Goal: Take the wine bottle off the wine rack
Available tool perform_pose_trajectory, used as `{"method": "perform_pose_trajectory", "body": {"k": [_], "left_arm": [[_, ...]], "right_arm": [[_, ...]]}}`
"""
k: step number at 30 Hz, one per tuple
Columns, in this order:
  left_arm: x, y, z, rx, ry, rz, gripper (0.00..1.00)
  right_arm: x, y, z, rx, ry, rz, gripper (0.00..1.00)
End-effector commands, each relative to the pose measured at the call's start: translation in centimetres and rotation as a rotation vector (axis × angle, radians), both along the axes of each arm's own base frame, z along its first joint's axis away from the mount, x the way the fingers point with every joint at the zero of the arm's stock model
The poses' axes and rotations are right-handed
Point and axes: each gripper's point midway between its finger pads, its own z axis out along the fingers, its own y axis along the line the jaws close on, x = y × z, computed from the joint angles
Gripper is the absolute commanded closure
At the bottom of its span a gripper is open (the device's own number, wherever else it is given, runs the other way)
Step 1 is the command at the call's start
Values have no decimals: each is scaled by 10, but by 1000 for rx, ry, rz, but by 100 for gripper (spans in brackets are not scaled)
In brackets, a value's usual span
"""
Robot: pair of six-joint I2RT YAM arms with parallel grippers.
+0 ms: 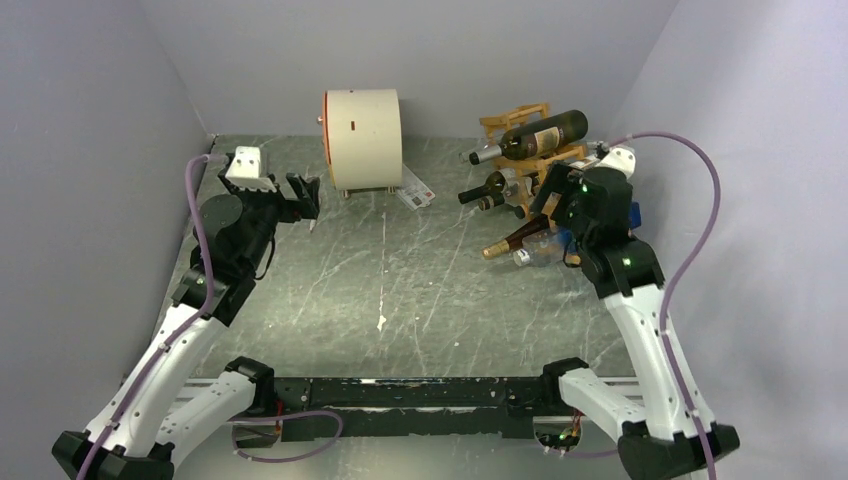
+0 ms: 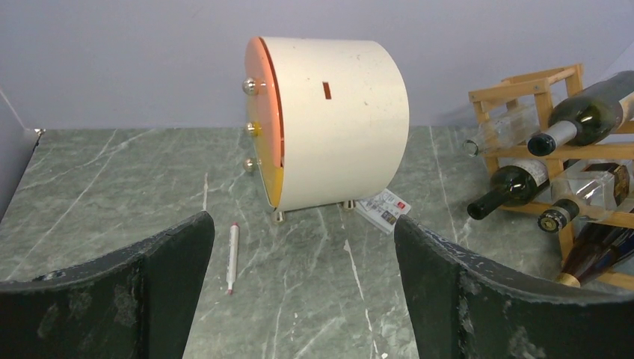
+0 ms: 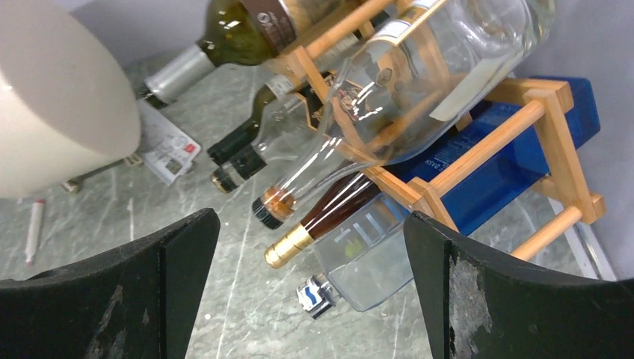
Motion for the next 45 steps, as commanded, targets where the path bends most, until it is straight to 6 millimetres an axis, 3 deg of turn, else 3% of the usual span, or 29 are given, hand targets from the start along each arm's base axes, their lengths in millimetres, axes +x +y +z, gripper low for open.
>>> {"method": "perform_pose_trajectory", "body": {"k": [1, 12, 21, 25, 37, 45], "left_arm": [[-2, -2, 17, -5, -29, -23, 6], [0, -10, 14, -8, -15, -62, 6], [0, -14, 14, -11, -10, -78, 6], [-1, -14, 14, -13, -10, -80, 6], [-3, -16, 17, -24, -17, -95, 6], [-6, -16, 20, -29, -27, -97, 6]], "right_arm": [[14, -17, 1, 25, 18, -154, 0], [45, -53, 3, 69, 77, -431, 0], [65, -69, 4, 109, 85, -499, 0], [73, -82, -7, 148, 108, -545, 0], [103, -91, -50, 242, 251, -642, 0], [103, -96, -76, 274, 356, -712, 0]]}}
